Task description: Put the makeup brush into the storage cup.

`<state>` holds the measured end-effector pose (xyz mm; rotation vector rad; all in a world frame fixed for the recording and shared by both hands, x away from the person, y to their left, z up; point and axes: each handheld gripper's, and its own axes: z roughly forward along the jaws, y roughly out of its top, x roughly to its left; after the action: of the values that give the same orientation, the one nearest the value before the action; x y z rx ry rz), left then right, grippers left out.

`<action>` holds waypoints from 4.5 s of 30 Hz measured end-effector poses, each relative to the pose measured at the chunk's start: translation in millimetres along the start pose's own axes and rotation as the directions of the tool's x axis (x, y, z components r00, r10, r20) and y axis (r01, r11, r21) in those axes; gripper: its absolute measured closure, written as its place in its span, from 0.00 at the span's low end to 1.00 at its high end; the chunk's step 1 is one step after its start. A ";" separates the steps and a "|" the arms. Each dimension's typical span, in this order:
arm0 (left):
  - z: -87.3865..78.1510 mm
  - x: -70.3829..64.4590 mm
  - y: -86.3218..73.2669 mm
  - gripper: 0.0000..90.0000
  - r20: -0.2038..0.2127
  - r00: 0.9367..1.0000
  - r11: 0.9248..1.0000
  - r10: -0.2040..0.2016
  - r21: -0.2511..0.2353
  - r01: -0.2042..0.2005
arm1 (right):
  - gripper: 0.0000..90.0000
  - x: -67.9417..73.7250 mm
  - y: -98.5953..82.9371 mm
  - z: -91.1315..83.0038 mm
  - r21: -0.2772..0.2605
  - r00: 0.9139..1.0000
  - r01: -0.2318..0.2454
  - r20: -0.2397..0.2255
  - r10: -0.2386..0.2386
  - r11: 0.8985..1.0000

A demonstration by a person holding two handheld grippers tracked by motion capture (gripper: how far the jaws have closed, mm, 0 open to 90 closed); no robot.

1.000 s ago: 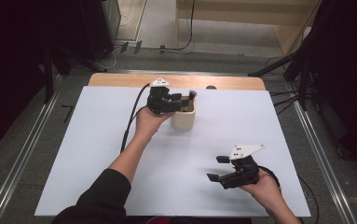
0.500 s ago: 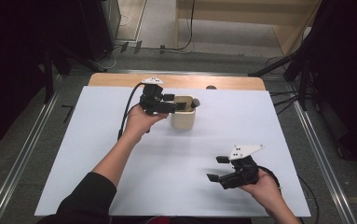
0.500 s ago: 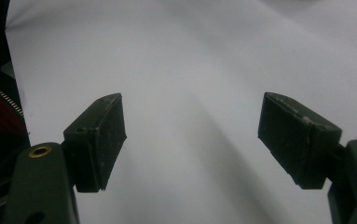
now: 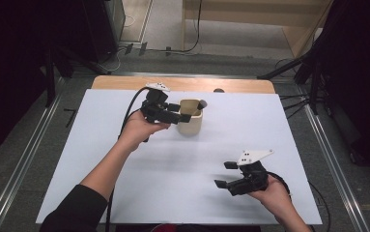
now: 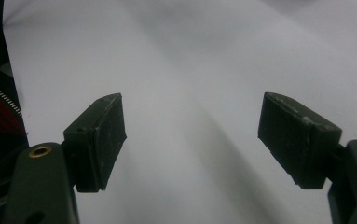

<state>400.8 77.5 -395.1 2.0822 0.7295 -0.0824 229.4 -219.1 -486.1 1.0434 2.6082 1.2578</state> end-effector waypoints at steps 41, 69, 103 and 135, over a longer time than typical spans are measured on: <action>-29.8 -9.4 -68.0 0.29 0.019 0.999 0.996 0.043 0.073 -0.045 | 0.27 -0.6 -2.7 -0.8 0.009 1.000 -0.014 0.007 0.014 1.000; -39.9 -17.3 -118.8 0.26 -0.035 0.996 0.992 0.081 0.097 -0.078 | 0.27 -1.0 -2.2 -0.2 0.008 1.000 -0.013 0.004 0.013 1.000; -66.2 -27.5 -161.2 0.23 -0.073 0.987 0.983 0.142 0.129 -0.132 | 0.27 -7.6 -5.2 -1.2 0.015 0.999 -0.038 0.021 0.037 0.999; -73.1 -19.5 -170.9 0.23 -0.106 0.983 0.978 0.150 0.161 -0.131 | 0.27 -12.4 -6.3 -1.3 0.024 0.998 -0.040 0.039 0.039 0.999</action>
<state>279.4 197.2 -471.7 2.2960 0.6608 0.0656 235.0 -230.1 -492.4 1.1175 2.5935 1.2047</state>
